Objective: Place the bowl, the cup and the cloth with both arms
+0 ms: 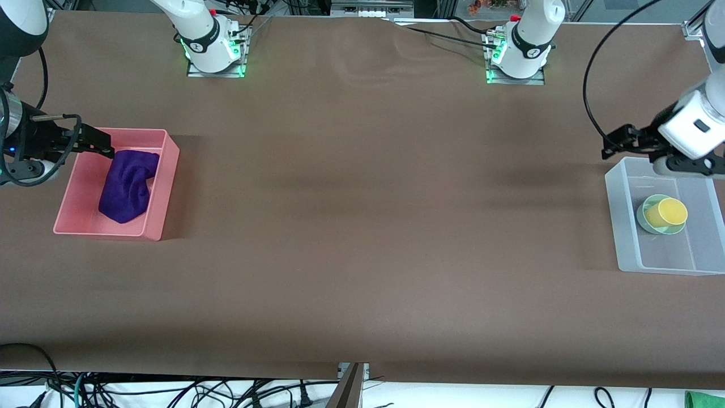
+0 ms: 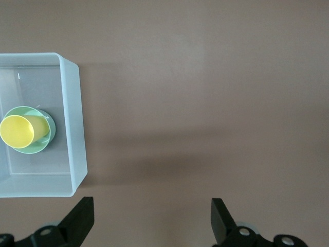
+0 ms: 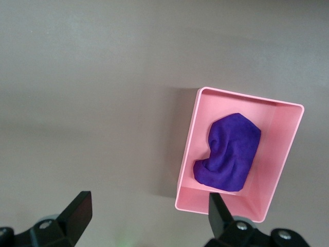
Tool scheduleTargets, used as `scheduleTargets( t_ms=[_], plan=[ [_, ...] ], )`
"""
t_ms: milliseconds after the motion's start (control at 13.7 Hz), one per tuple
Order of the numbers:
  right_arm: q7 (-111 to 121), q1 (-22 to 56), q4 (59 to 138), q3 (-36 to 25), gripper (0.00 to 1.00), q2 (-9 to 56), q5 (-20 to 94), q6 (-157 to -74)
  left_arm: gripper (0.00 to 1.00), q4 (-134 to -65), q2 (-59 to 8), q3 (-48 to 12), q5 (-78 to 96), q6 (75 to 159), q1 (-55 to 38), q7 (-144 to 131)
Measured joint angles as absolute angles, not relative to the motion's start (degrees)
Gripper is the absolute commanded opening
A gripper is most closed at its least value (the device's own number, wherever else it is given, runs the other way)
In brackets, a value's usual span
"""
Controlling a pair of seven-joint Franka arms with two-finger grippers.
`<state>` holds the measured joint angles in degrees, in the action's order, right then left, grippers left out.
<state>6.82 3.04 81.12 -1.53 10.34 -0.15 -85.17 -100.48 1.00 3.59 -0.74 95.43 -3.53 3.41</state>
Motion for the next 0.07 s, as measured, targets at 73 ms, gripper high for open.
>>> scheduleTargets(
  t_ms=[73],
  plan=[
    [6.82, 3.04, 81.12, -1.53, 1.00, 10.34, -0.15, -85.17, 1.00, -101.23, 1.92, 3.59, -1.33, 95.52, -3.69, 3.95]
  ],
)
